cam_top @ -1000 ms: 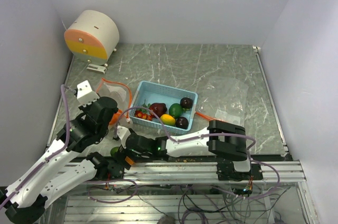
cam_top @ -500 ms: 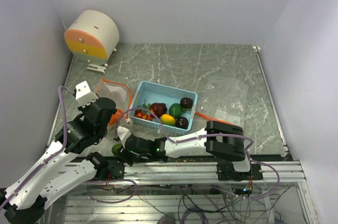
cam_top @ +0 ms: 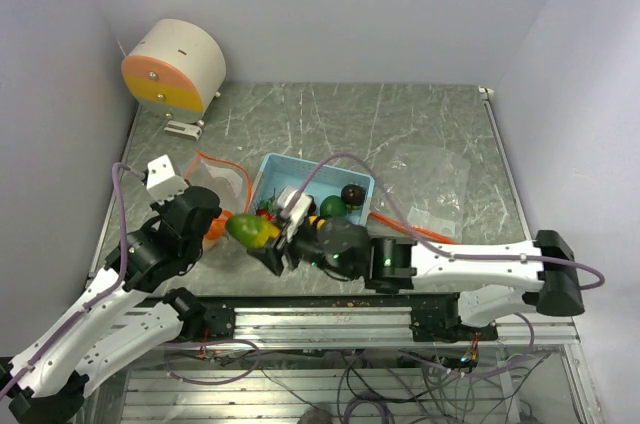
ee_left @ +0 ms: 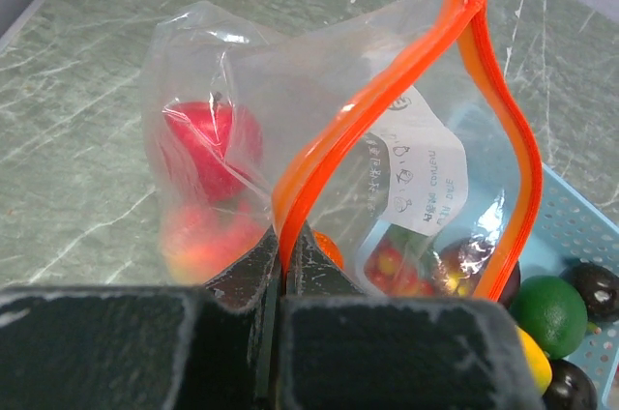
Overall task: Place the food in the zip-top bag and seal the zipper
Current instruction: Place the fake fruit in the zipper food storage bag.
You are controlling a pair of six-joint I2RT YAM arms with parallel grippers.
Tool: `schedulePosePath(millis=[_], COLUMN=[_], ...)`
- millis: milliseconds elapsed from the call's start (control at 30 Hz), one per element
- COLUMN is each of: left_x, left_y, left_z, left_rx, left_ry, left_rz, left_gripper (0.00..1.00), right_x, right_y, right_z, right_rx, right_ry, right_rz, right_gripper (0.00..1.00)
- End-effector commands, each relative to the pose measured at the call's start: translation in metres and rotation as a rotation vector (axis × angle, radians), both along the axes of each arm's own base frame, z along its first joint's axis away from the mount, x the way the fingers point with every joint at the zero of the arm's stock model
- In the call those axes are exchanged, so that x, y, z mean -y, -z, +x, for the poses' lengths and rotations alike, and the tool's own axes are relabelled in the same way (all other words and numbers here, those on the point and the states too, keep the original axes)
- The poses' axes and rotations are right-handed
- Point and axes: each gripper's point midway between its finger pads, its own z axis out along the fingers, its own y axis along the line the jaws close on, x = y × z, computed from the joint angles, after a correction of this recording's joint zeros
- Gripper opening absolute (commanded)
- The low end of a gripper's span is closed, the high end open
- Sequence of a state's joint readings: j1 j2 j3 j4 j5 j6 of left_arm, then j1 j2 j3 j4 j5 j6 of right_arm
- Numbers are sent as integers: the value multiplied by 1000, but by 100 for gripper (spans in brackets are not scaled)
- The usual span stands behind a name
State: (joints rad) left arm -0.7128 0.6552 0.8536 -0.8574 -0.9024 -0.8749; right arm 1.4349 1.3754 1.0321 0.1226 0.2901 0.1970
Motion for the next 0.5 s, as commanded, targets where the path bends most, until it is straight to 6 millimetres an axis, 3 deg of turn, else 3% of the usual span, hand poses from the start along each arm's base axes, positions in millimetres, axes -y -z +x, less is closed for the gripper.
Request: schedulePosePath(millis=[0, 167, 467], left_x=[13, 24, 29], left_y=[-4, -1, 4], left_z=[1, -3, -3], left_rx=[25, 30, 18], left_ry=[71, 145, 172], left_rz=[-55, -94, -102], left_gripper=[7, 7, 7], right_x=[23, 6, -38], right_y=[-21, -26, -20], right_z=[51, 77, 84], right_rx=[66, 62, 66], right_ry=[150, 134, 73], right_rz=[35, 72, 54], right_gripper=[40, 40, 40])
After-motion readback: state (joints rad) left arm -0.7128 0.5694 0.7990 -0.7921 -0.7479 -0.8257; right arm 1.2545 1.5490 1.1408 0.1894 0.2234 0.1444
